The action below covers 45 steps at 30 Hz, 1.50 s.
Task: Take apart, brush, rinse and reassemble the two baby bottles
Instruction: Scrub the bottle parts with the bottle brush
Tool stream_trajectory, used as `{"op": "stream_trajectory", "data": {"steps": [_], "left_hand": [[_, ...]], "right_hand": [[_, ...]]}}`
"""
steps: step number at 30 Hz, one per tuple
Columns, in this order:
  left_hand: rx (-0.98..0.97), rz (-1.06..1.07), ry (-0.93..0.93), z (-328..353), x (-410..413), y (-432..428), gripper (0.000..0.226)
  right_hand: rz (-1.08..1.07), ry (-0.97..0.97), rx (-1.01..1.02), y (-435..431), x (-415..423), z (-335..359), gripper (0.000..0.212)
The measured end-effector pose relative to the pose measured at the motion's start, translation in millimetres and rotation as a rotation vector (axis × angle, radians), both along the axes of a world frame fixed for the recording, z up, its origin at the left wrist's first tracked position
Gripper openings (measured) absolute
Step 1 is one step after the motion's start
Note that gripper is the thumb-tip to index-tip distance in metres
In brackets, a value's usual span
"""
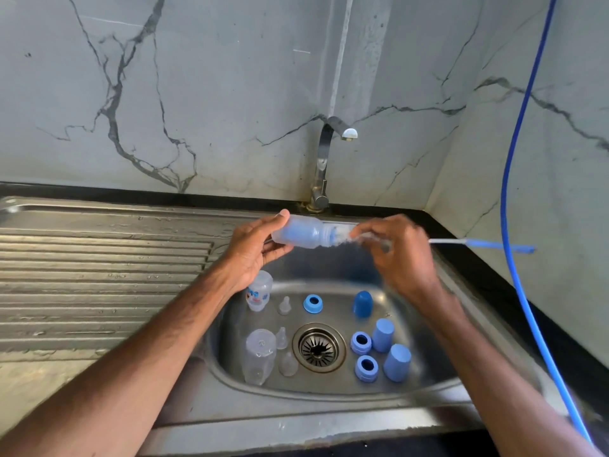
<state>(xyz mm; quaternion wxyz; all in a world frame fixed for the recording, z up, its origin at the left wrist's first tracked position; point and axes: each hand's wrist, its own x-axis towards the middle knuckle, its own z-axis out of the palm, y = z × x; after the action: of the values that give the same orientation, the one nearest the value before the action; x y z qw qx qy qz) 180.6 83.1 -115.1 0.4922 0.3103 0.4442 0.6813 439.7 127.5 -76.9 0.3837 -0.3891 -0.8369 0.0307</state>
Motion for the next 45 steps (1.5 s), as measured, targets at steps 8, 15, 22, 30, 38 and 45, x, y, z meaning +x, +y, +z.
{"op": "stream_trajectory", "data": {"steps": [8,15,22,30,38,45], "left_hand": [[0.006,0.132,0.069,-3,-13,-2,0.04],[-0.053,0.199,-0.021,-5,-22,2,0.046],[-0.072,0.349,-0.018,-3,-32,-2,0.042],[-0.058,0.313,-0.016,-2,-32,0,0.035],[-0.103,0.192,0.044,-9,-18,4,0.042],[-0.054,-0.013,0.054,-7,-6,4,0.045]], "right_hand": [[0.069,0.007,-0.172,-6,-20,-13,0.033],[-0.051,-0.283,0.16,-37,-46,2,0.018],[0.083,-0.292,-0.093,-41,-64,-15,0.033],[-0.091,-0.407,0.211,-71,-77,5,0.029],[-0.206,-0.442,0.202,-74,-62,18,0.025],[-0.212,-0.389,0.089,-27,-33,8,0.034]]}}
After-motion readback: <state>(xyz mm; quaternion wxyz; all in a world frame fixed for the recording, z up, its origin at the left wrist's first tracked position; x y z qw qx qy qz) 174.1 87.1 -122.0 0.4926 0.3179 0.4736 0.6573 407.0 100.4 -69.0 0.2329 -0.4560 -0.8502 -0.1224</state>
